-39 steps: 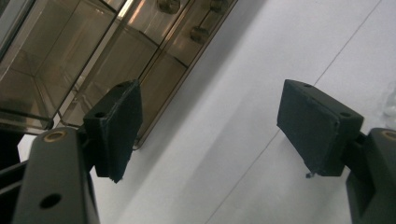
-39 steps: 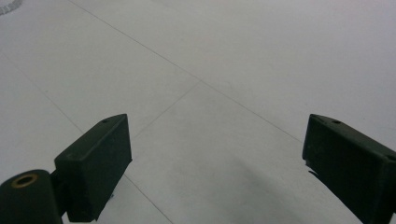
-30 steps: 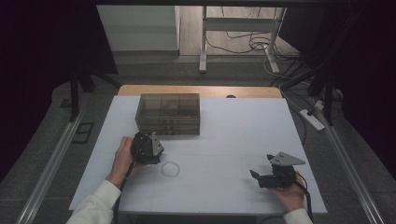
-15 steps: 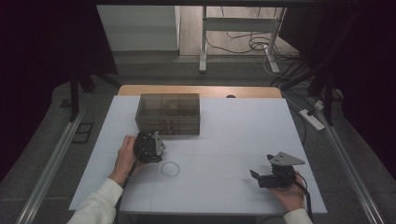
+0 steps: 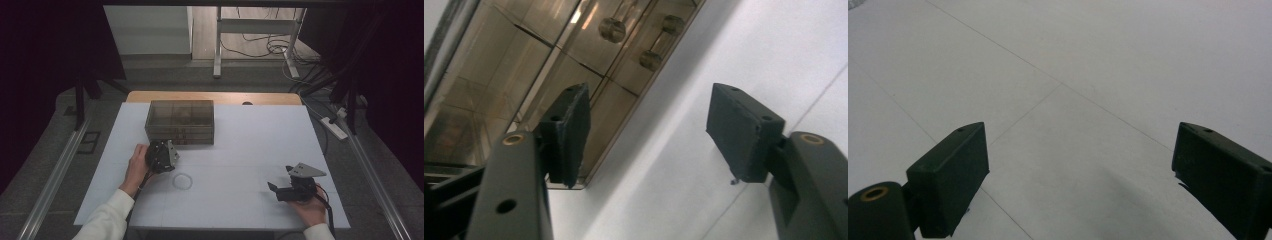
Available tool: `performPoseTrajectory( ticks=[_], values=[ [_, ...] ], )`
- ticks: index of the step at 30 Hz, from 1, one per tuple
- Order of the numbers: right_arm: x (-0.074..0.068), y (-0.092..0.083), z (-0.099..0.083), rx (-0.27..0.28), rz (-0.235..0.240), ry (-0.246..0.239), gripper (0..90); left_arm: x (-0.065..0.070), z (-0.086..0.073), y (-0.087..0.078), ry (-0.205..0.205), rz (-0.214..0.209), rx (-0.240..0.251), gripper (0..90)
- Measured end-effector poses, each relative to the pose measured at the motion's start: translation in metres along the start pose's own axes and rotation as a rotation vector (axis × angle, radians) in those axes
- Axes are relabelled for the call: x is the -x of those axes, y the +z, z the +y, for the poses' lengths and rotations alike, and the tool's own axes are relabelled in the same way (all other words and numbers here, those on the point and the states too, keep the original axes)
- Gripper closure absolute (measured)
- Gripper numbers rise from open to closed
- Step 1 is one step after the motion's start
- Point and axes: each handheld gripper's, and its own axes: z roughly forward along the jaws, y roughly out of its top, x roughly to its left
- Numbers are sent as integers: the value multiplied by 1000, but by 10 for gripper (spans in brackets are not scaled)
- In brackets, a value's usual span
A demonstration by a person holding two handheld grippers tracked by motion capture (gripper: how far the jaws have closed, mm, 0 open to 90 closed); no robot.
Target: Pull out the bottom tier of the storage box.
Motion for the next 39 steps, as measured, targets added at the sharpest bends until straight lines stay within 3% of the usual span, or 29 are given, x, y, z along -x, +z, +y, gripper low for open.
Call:
performPoseTrajectory(
  ticks=[12,39],
  values=[
    [0,0,0,-3,-2,-1,78,2,4,4,16,24,8,388],
    [0,0,0,-4,-5,-1,78,6,13,14,48,31,6,487]
  ],
)
